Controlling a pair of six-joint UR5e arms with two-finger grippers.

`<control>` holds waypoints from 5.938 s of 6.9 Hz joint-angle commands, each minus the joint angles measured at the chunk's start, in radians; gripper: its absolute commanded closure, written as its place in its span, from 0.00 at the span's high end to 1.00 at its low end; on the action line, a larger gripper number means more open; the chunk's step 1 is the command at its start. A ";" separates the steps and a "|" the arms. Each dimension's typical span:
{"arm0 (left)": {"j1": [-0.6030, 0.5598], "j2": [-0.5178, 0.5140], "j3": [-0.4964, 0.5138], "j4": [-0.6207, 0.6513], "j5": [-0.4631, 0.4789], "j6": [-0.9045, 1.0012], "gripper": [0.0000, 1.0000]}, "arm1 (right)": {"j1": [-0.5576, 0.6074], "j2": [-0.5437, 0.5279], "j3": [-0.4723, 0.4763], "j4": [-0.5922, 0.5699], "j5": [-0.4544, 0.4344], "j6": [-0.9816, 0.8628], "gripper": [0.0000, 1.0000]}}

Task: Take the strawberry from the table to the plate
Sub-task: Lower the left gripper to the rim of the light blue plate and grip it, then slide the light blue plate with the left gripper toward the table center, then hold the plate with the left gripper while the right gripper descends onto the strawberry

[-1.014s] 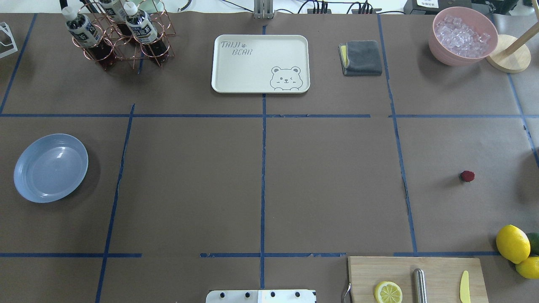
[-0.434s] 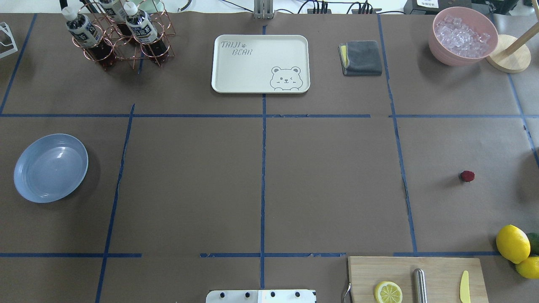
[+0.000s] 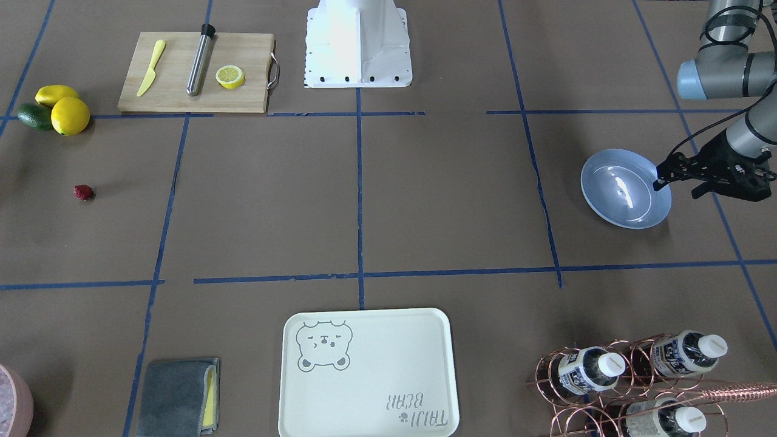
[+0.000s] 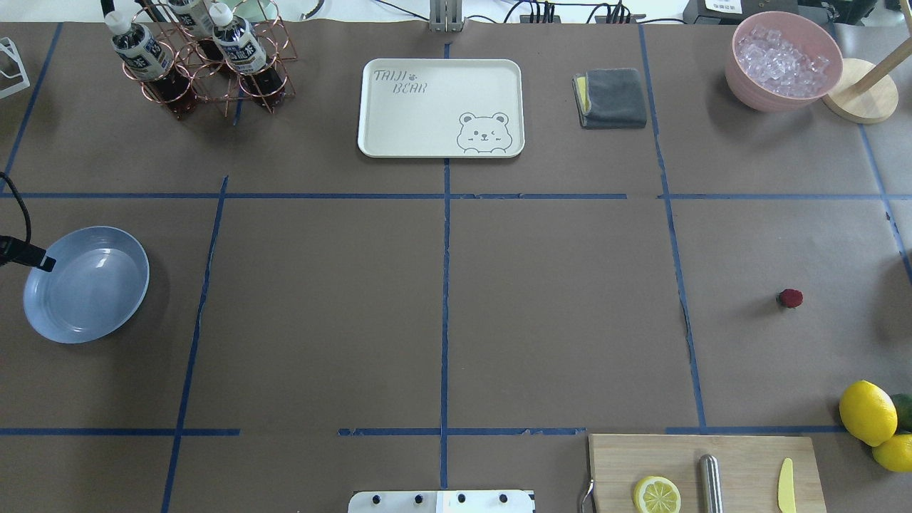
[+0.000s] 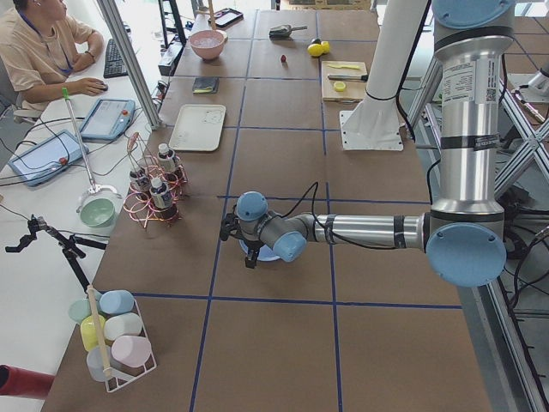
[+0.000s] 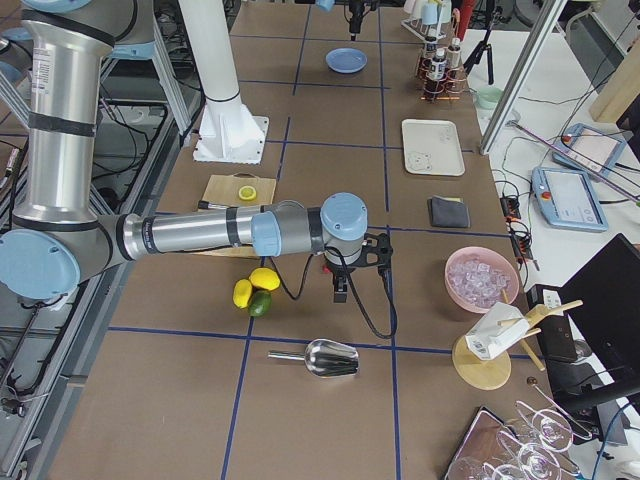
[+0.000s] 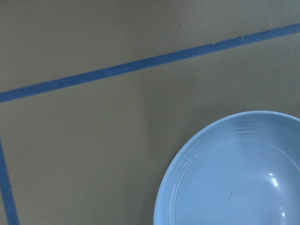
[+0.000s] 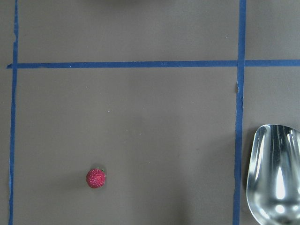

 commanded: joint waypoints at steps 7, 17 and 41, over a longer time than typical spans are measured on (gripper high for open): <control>0.051 0.001 -0.004 -0.006 -0.001 -0.015 0.00 | -0.009 0.000 0.004 0.000 0.035 0.006 1.00; 0.481 -0.600 -0.009 -0.003 0.103 -0.725 0.00 | -0.009 0.007 0.019 0.008 0.068 0.007 1.00; 0.535 -0.580 -0.072 -0.170 0.237 -0.894 0.81 | -0.621 -0.002 -0.188 0.700 -0.377 0.711 0.93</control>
